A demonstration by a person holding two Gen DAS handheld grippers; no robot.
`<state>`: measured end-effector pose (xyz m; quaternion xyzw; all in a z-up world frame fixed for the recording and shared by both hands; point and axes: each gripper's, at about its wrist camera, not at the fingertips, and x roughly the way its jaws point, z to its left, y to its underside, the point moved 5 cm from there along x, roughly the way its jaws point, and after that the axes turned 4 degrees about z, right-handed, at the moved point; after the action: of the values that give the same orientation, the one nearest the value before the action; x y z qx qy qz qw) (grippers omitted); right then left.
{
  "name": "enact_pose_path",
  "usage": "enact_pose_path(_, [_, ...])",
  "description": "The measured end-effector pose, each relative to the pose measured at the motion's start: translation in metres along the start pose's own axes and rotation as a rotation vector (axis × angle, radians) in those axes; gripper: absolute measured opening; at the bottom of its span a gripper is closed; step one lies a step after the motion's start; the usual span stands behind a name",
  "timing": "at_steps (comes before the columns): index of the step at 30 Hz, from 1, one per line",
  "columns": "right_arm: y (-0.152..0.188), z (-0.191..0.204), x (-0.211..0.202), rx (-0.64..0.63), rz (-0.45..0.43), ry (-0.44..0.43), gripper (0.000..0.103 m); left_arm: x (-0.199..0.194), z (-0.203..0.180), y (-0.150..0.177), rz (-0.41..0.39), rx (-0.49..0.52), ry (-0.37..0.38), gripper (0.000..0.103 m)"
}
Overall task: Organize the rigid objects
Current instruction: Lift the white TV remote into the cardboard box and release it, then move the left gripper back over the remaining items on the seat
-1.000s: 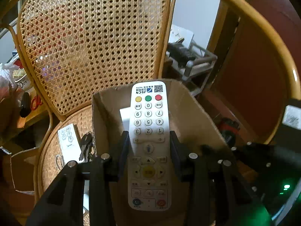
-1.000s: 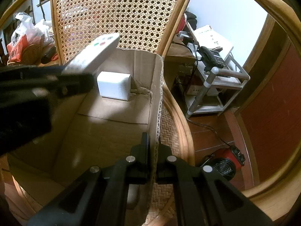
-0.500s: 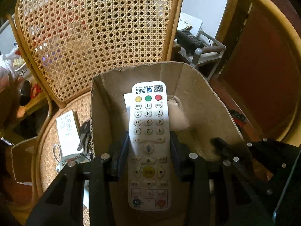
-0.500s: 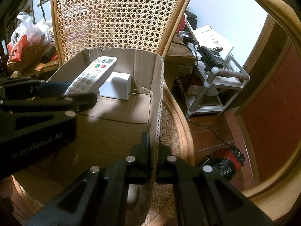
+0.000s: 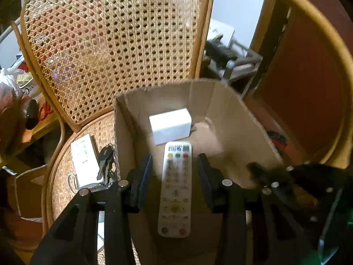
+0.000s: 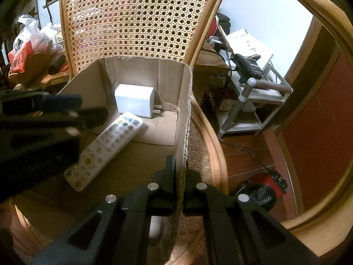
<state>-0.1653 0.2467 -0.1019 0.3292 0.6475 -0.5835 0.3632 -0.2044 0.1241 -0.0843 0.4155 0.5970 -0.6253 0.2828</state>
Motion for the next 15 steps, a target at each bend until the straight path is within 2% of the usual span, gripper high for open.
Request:
enact_pose_path(2, [0.0, 0.0, 0.001, 0.0, 0.0, 0.002, 0.006, -0.013, 0.004, -0.003, -0.033, -0.01, 0.032, 0.044])
enact_pose_path(5, [0.0, 0.0, 0.001, 0.001, -0.001, 0.001, 0.006, -0.037, 0.015, -0.004, -0.094, -0.021, 0.062, 0.058])
enact_pose_path(6, [0.001, 0.0, 0.001, 0.001, -0.001, 0.001, 0.006, -0.041, 0.018, -0.006, -0.107, -0.023, 0.057, 0.06])
enact_pose_path(7, [0.0, 0.0, 0.001, 0.0, -0.001, 0.003, 0.006, -0.05, 0.026, -0.005, -0.123, -0.032, 0.041, 0.062])
enact_pose_path(9, [0.0, 0.0, 0.0, 0.0, -0.001, 0.002, 0.006, -0.058, 0.038, -0.004, -0.136, -0.054, 0.012, 0.082])
enact_pose_path(11, [0.0, 0.0, 0.0, 0.0, -0.001, 0.001, 0.006, -0.065, 0.058, -0.001, -0.153, -0.098, -0.04, 0.091])
enact_pose_path(15, [0.001, -0.001, 0.002, 0.002, -0.002, -0.001, 0.006, -0.069, 0.095, 0.006, -0.139, -0.176, -0.128, 0.096])
